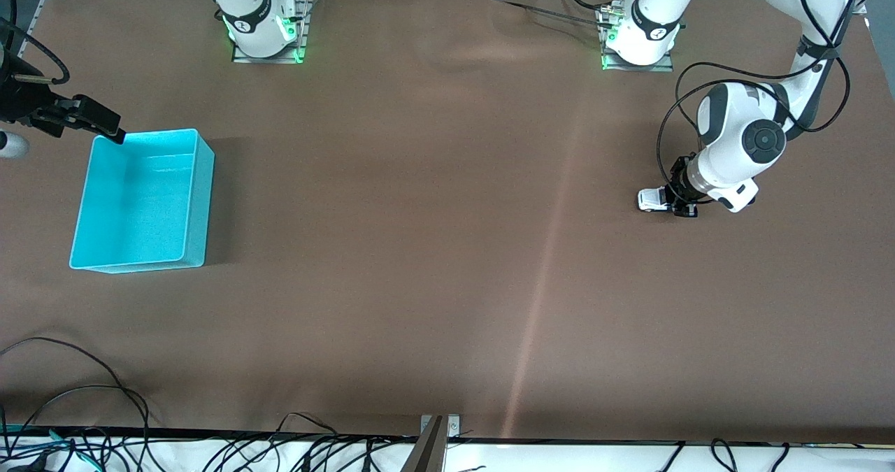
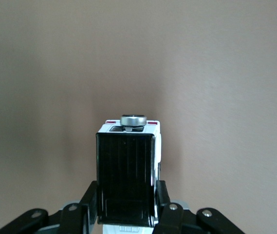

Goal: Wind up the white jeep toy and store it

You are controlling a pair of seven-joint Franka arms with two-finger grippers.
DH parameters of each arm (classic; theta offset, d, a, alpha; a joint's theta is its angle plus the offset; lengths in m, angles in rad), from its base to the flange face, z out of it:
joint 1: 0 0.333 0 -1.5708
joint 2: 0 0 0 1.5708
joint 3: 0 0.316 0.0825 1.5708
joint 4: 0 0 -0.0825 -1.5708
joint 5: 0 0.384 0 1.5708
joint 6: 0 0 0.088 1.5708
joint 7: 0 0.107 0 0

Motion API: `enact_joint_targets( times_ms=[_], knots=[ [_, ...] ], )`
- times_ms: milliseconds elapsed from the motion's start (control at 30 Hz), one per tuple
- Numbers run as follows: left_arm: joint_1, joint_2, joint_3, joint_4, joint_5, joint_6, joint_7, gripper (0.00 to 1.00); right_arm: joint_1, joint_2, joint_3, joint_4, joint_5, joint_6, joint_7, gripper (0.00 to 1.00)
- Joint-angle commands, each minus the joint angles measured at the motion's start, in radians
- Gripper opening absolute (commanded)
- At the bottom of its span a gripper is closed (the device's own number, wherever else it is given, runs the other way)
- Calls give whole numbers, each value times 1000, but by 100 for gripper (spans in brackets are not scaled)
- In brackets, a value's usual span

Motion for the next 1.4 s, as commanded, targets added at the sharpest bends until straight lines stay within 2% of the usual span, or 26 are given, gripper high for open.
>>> enact_joint_targets(
  times_ms=[0, 333, 533, 667, 900, 1367],
  knots=[
    [-16, -24, -72, 26, 29, -48, -177, 24, 1, 6, 1, 22, 14, -4, 8, 100],
    [-15, -21, -270, 24, 29, -42, -335, 24, 1, 6, -2, 22, 16, -4, 8, 100],
    [-24, 14, -338, 23, 31, 23, -445, 24, 1, 6, 0, 22, 14, -4, 9, 100],
    [-62, 56, -341, 23, 98, 44, -511, 24, 1, 6, 0, 22, 14, -4, 9, 100],
    [-65, 116, -341, 24, 222, 94, -657, 24, 1, 7, 0, 22, 14, -4, 9, 100],
    [-30, 125, -330, 24, 238, 106, -650, 24, 1, 6, -2, 22, 14, -2, 9, 100]
  ],
)
